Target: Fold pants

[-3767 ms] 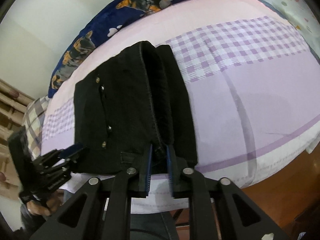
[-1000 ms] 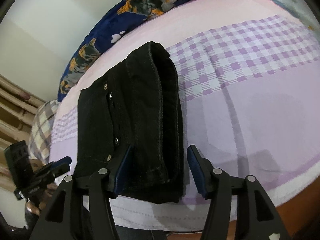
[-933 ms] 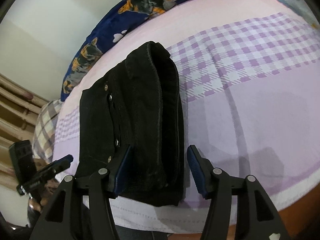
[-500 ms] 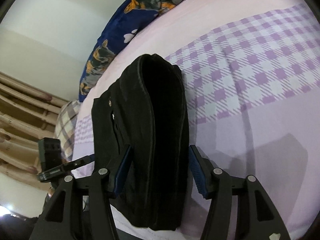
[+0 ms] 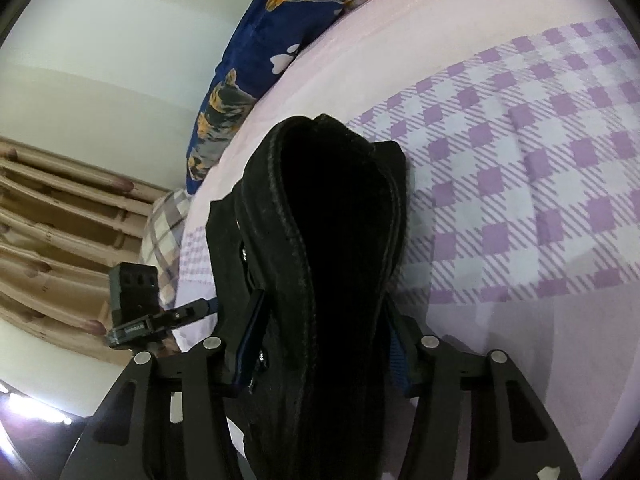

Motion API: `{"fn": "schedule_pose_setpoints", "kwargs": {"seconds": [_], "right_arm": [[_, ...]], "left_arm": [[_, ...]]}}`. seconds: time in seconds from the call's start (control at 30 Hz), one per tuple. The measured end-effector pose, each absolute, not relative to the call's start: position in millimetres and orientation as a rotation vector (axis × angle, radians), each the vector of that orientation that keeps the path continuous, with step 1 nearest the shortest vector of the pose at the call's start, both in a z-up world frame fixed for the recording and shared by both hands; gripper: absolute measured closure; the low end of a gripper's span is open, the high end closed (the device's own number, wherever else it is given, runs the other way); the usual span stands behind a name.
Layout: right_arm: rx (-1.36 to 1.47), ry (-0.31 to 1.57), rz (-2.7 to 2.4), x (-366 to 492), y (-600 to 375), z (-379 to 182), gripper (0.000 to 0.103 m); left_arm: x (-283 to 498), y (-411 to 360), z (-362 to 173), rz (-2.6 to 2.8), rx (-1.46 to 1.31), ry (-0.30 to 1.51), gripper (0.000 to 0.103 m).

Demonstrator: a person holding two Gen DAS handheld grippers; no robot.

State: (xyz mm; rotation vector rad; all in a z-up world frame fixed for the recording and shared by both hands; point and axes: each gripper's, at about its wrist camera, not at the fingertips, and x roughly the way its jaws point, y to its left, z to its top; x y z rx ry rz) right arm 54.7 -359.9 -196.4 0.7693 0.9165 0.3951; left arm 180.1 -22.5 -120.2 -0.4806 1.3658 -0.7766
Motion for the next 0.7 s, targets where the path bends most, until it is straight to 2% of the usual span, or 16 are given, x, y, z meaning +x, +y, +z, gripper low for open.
{"fn": "schedule_pose_setpoints", "kwargs": {"seconds": [0.37,0.7], "right_arm": [[0.797,0.910,0.397,47.0,-363.9,-199.1,0.056],[0.811,0.919,0.403,50.0,-367.0,-198.7,0.055]], "left_arm": [[176.5,23.6,-136.9,-0.748,-0.665,1.403,0.062],[200.9,-6.3,-142.7,-0.807,-0.688,1.398,0.060]]}}
